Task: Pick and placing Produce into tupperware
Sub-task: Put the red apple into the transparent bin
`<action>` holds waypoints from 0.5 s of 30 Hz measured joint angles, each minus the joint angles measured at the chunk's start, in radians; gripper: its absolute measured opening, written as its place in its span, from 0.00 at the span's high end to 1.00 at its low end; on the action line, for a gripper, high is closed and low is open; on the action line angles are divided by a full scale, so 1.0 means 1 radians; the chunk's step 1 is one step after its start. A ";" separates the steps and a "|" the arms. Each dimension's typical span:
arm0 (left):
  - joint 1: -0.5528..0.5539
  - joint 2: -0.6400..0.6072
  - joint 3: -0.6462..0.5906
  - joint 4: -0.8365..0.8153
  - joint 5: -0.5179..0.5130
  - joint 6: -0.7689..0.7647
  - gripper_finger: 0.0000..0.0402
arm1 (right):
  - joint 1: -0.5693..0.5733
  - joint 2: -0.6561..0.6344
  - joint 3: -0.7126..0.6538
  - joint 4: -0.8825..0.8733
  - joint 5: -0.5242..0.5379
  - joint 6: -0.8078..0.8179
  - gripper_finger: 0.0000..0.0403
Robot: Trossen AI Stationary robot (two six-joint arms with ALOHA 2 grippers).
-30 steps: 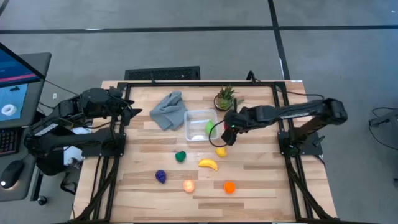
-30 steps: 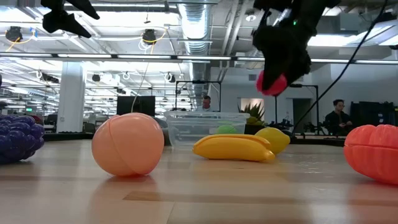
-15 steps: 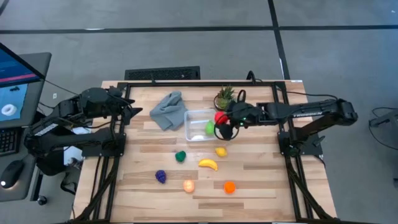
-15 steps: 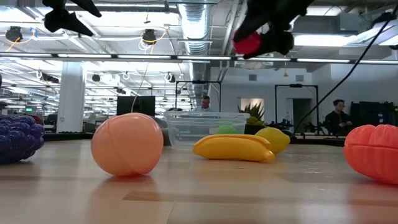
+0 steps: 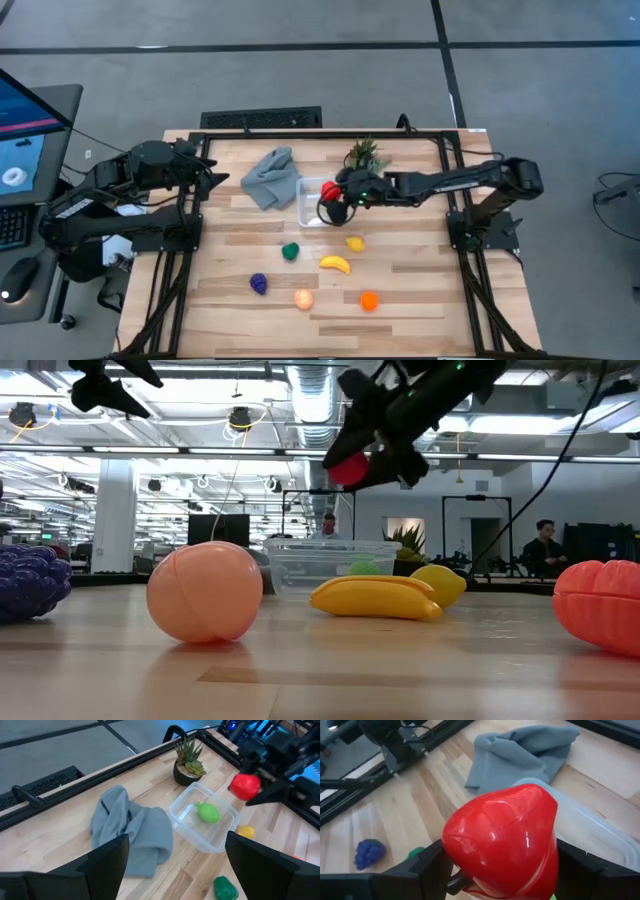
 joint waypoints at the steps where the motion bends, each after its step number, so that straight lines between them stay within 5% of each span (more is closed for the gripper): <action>1: 0.000 0.000 0.000 0.000 0.000 0.000 0.21 | -0.006 0.014 0.000 0.017 -0.012 0.000 0.27; 15: 0.000 0.000 0.000 0.001 -0.003 0.000 0.21 | -0.042 0.150 0.000 0.144 -0.096 0.020 0.27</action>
